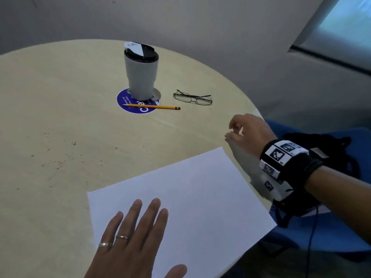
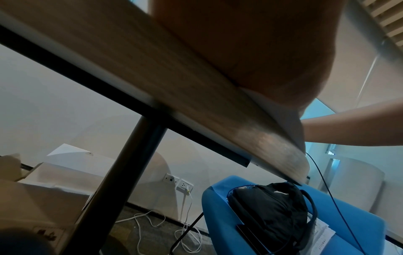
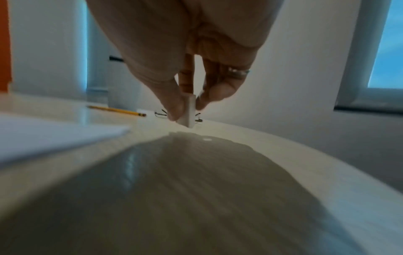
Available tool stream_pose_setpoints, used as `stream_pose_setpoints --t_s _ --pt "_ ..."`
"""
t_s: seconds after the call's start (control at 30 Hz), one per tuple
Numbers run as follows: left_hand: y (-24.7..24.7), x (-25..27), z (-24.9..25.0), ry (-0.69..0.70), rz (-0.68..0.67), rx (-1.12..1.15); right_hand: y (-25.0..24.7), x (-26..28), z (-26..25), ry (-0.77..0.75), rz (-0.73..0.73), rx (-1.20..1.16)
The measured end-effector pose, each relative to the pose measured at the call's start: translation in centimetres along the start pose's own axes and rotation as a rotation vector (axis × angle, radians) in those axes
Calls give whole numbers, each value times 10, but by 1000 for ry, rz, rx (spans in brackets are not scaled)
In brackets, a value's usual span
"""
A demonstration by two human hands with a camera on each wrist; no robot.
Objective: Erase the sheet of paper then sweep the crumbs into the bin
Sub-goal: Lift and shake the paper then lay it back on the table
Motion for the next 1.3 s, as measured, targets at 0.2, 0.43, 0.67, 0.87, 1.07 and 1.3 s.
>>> stream_pose_setpoints --t_s 0.2,0.43,0.67,0.87,1.07,1.3 --pt "-2 -3 1 -5 6 61 9 6 16 46 -26 -8" --pt "1 -1 3 2 -73 91 3 60 18 110 -175 1" --pt "-4 7 4 -82 -196 110 33 143 15 249 -395 -155" --pt "-5 12 3 -114 -263 133 38 119 14 203 -486 -256" --pt "-41 -6 -24 -241 -276 176 -38 97 -34 96 -393 -668" --pt "-157 -82 33 6 -20 340 -165 64 -99 -6 -144 -827"
Point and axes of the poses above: each hand's wrist, its own x-axis away from the middle knuckle, its own y-axis out of the palm, z = x × y, the point moved 10 cm from there along -x, towards the middle knuckle, and after that the axes turned 8 degrees about x, right-handed, at the moved point
